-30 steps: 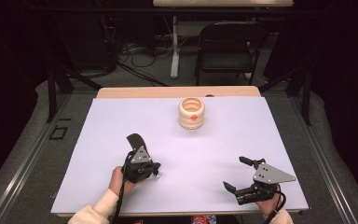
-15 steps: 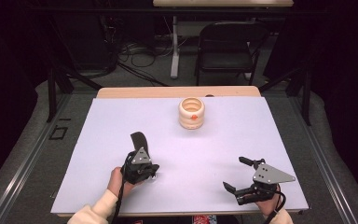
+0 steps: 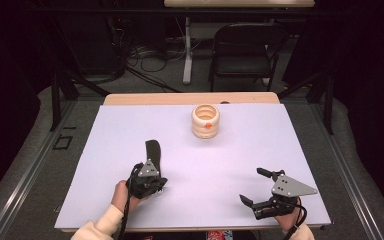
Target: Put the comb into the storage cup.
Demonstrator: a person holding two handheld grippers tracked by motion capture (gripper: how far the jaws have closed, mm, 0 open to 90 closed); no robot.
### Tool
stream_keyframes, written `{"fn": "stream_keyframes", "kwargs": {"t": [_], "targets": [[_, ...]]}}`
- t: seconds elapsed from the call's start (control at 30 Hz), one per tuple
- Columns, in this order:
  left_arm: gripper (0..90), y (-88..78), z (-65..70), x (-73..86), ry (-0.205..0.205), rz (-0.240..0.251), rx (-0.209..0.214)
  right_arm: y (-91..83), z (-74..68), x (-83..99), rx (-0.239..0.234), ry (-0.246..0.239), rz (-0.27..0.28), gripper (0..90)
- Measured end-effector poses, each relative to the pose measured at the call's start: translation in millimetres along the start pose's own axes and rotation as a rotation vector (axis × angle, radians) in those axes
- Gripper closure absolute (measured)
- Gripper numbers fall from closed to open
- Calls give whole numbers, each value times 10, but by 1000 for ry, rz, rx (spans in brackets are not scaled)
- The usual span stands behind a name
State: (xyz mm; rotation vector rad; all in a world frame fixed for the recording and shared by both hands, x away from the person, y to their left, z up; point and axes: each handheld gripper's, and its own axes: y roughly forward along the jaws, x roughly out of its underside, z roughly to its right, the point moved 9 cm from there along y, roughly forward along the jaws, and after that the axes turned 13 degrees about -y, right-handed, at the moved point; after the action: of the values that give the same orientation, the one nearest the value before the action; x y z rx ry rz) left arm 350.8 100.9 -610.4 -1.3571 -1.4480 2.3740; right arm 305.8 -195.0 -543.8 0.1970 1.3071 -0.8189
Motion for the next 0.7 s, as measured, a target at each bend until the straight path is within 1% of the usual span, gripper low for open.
{"fn": "stream_keyframes", "kwargs": {"t": [0.4, 0.43, 0.47, 0.57, 0.6, 0.7], "targets": [[899, -49, -60, 53, -12, -24, -22, 9, -5, 5, -1, -1, -6, 4], [899, -52, -64, 55, -18, -25, -21, 7, -3, 6, -2, -1, -6, 4], [899, -57, -78, 59, -26, -31, -29, 1, 9, 12, 4, 0, -6, 4], [899, -56, -85, 67, -36, -32, -31, 0, 9, 13, 4, 0, -7, 4], [899, -60, -92, 73, -36, -39, -34, 5, -1, 6, 0, 0, -6, 4], [899, -72, -122, 76, -44, -40, -48, 8, -1, 12, -1, -2, -9, 4]]}}
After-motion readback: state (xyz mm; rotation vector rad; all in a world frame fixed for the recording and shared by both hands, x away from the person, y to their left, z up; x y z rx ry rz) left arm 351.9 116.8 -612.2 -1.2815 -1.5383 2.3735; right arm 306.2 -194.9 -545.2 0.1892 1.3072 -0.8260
